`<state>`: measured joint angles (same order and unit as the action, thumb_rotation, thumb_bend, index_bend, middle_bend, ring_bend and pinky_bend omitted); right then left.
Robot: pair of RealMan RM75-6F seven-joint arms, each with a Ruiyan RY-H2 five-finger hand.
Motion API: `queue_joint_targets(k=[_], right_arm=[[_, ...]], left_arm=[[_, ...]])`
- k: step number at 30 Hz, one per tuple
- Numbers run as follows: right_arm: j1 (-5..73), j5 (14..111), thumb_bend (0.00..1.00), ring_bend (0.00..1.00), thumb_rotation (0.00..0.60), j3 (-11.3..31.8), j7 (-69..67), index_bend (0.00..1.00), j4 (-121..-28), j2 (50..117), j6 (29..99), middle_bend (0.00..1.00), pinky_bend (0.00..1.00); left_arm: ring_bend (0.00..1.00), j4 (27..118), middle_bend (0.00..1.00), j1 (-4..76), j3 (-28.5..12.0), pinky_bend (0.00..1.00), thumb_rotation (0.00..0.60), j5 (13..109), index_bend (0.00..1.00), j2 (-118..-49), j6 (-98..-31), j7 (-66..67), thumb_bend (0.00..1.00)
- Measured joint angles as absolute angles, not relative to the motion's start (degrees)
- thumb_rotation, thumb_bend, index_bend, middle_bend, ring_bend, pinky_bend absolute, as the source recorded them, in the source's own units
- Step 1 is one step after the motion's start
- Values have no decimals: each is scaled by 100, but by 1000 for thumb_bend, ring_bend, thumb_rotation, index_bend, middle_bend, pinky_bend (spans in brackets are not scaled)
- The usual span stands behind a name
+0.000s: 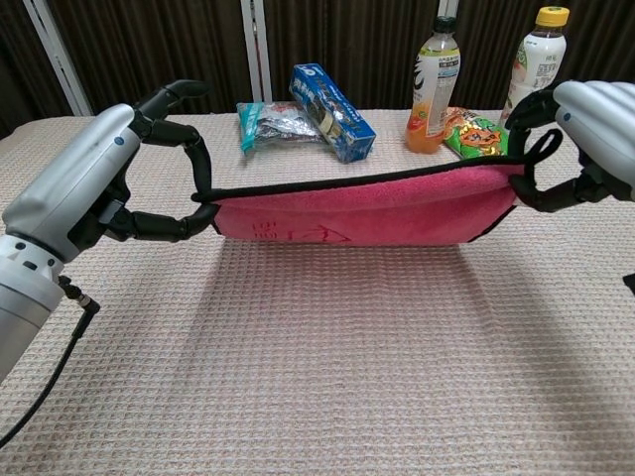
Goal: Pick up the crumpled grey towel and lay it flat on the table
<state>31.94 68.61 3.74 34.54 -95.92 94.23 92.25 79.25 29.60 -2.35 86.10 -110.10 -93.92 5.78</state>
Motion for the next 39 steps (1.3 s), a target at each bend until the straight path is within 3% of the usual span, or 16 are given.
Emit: queue_joint_targets(k=[22,39], right_arm=[[2701,7312,569,130,600,60,3374,731,-9275,9681,8975,272,220],[2517,7317,569,130,600,120,3221,731,-9001,9885,8544,272,220]], left_arm=[[0,7545,53,2641,-103,13,600,8824,613,-11246,-9100,595,469],[0,7253,51,2525,-126,13,600,8834,599,-11494,-8768,627,462]])
